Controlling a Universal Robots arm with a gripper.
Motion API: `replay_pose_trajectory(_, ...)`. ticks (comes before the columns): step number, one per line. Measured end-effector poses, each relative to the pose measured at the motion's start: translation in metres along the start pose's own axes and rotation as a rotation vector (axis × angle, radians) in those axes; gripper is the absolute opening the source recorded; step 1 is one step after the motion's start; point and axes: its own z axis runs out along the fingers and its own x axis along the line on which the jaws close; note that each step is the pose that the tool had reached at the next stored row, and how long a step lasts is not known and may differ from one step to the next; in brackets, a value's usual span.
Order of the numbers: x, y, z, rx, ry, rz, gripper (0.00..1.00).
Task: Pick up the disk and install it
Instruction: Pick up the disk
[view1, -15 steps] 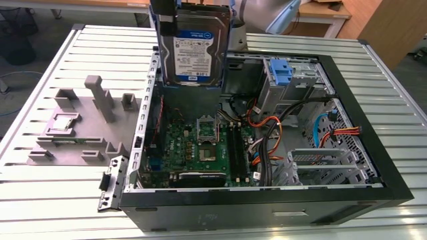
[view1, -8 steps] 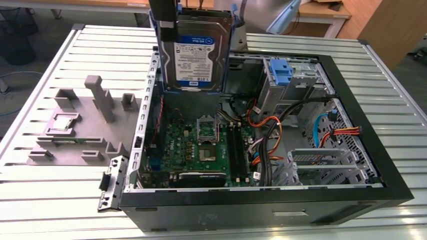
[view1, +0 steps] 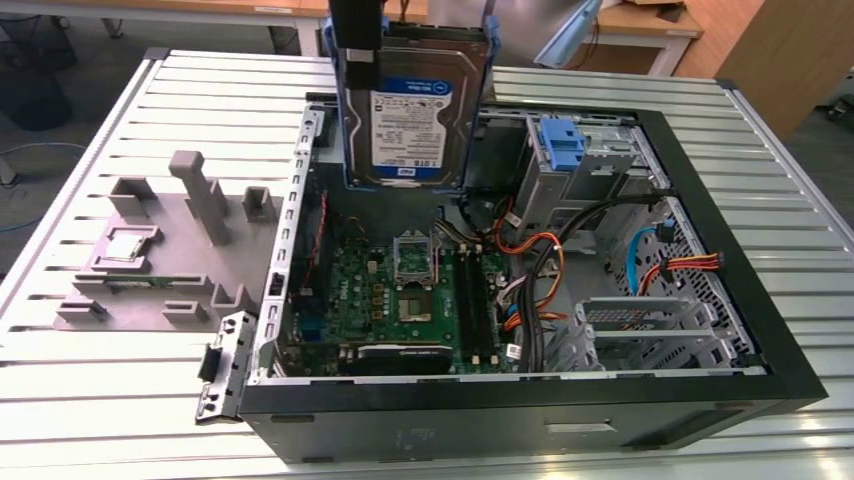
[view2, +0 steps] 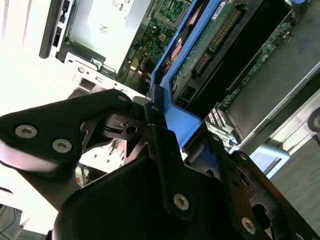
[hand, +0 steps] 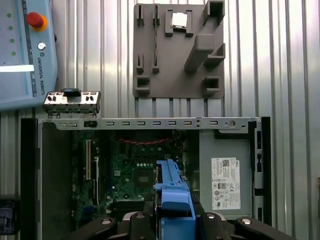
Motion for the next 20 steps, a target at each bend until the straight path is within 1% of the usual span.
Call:
replay_pose_trajectory(3,0.0012,-0.0027,0.0010,0.0000,0.0020,0.000,0.37)
replay_pose_trajectory(8,0.0080,-0.0041,0.0029,0.0009,0.0035,0.000,0.37)
replay_pose_trajectory(10,0.0099,-0.0061,0.0041,0.0013,0.0035,0.000,0.37)
replay_pose_trajectory(12,0.0101,-0.0119,0.0047,0.0010,0.0040,0.000,0.37)
replay_pose_trajectory(17,0.0096,-0.0311,0.0061,0.0011,0.0038,0.000,0.37)
replay_pose_trajectory(20,0.0094,-0.0412,0.0067,0.0012,0.0038,0.000,0.37)
